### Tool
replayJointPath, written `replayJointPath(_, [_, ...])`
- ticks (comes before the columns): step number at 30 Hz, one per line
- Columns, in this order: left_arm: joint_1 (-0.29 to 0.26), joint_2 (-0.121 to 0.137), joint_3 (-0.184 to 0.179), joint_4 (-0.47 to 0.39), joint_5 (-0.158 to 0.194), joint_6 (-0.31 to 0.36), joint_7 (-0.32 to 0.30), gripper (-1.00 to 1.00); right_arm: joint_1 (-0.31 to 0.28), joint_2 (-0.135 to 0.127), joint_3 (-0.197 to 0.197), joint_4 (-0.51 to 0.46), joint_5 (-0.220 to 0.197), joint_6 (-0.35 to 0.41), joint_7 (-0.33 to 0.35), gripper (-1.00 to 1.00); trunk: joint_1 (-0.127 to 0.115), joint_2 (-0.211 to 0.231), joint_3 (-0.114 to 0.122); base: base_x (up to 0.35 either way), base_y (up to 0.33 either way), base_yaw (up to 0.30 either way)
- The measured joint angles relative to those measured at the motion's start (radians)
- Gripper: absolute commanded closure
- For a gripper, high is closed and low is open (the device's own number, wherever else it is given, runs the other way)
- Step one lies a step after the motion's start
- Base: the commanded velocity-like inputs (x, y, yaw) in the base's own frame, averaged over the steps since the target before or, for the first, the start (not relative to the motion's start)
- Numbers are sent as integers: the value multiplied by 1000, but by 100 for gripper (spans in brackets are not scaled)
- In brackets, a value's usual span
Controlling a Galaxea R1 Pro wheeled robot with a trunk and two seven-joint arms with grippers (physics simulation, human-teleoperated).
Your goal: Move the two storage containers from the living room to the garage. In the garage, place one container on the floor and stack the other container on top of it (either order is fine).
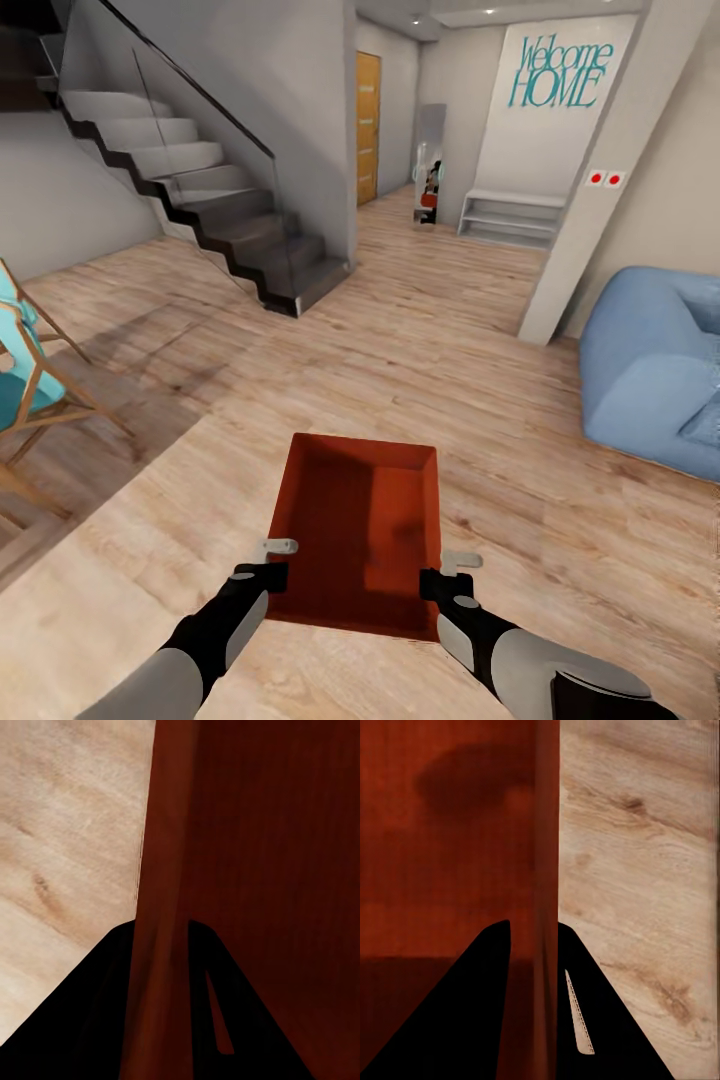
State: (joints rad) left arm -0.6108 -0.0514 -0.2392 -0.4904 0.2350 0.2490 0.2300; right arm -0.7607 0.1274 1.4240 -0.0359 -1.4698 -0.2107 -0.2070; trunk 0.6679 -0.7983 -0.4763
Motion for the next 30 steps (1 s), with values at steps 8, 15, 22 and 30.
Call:
replayJointPath(8, [0,0,0,1,0,-1,0,100,0,0,0,1,0,0,0,100,0,0,0,320,0,-247])
replayJointPath(15, [0,0,0,0,0,0,0,100,0,0,0,0,0,0,0,100,0,0,0,320,0,-245])
replayJointPath(22, [0,1,0,0,1,0,0,100,0,1,0,1,0,0,0,100,0,0,0,320,0,-62])
replayJointPath(30, [0,1,0,0,1,0,-1,100,0,2,-1,2,1,0,0,100,0,0,0,320,0,-1])
